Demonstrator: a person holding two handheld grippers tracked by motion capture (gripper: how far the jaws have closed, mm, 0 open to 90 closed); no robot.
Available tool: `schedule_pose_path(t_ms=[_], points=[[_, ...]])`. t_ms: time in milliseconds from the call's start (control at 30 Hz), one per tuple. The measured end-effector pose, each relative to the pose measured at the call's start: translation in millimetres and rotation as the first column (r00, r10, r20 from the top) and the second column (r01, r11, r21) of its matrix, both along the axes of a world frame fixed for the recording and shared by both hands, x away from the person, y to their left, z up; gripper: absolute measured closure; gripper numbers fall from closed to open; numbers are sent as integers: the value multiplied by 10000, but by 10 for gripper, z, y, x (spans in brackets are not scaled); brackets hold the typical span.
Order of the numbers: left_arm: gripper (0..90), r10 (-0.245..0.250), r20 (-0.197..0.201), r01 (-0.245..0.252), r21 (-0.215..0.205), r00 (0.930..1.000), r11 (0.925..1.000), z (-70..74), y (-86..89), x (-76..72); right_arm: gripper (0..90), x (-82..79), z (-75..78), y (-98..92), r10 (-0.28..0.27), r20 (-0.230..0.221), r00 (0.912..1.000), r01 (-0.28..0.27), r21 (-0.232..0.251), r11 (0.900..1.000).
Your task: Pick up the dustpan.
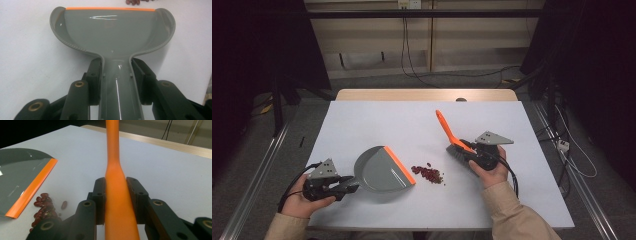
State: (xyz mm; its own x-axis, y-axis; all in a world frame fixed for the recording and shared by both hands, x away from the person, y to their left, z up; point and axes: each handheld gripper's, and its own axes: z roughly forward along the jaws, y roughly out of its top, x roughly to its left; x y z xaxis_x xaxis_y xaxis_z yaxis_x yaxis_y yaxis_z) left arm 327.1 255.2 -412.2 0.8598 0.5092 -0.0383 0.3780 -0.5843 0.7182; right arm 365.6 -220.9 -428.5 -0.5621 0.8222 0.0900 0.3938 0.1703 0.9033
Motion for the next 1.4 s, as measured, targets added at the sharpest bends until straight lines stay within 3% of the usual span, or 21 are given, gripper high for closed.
schedule_pose_path(t_ms=[467,800,1133,1400], points=[[626,-316,36,316,55,9995,9995,3,-20,-72,710,-18,-24,40,-61,-42,10000,61,-125,9999],[626,-673,4,673,-42,9977,9977,-21,-113,-86,710,-2,-41,131,-175,232,9996,181,-256,9995],[626,-864,-140,861,-189,9962,9961,-37,-191,-93,709,19,-55,288,11,567,9984,13,-413,9991],[625,-1071,-236,1064,-313,9940,9938,-51,-231,-95,707,18,-109,360,230,395,9990,-207,-579,9981]])
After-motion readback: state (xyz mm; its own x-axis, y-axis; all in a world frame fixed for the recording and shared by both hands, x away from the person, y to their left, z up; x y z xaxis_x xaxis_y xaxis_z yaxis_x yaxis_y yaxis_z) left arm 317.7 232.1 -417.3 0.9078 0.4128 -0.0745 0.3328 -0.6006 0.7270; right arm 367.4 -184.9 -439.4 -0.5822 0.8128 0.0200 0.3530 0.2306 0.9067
